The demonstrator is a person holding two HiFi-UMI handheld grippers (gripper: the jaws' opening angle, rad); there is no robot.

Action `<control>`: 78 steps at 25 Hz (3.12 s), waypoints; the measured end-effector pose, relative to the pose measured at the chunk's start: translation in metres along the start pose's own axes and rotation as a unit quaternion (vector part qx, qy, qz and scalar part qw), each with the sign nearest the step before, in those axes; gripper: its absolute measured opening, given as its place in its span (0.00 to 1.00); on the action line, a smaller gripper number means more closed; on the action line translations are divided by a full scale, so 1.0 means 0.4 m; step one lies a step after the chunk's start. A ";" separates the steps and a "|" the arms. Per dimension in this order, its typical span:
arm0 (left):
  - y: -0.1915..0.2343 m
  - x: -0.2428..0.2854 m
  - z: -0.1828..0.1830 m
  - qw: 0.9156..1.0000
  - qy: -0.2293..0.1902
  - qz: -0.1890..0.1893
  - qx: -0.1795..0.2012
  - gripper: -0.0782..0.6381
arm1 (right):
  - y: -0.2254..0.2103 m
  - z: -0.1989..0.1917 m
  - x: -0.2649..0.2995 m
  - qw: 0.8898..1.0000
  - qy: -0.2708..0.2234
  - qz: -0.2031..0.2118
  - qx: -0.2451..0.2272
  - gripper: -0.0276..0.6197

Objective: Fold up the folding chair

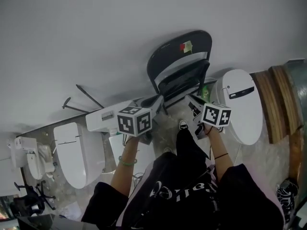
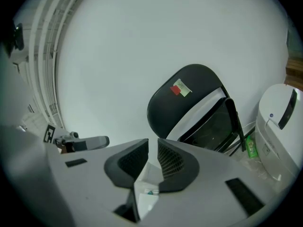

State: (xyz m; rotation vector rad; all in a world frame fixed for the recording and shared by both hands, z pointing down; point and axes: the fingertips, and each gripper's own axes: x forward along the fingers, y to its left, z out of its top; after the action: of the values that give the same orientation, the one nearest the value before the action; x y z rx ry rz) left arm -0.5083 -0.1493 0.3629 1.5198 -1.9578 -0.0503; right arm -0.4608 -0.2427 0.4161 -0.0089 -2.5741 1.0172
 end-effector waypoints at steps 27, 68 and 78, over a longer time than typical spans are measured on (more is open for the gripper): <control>-0.592 -0.243 -0.555 0.998 0.015 -0.025 -0.049 0.12 | 0.158 -0.433 -0.666 1.000 -0.002 -0.007 0.001 0.13; -0.573 -1.018 -1.046 0.995 0.041 -0.081 -0.045 0.12 | 0.726 -1.118 -0.873 0.996 -0.052 -0.065 0.039 0.13; -0.701 -0.982 -1.056 0.990 0.056 -0.125 -0.018 0.12 | 0.707 -1.115 -0.972 0.994 -0.071 -0.083 0.030 0.13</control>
State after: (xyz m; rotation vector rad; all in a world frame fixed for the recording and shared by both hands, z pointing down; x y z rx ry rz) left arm -0.0087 0.2513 0.3996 1.6988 -1.6623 -0.1040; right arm 0.0172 0.2058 0.3968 0.2989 -2.6165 1.0667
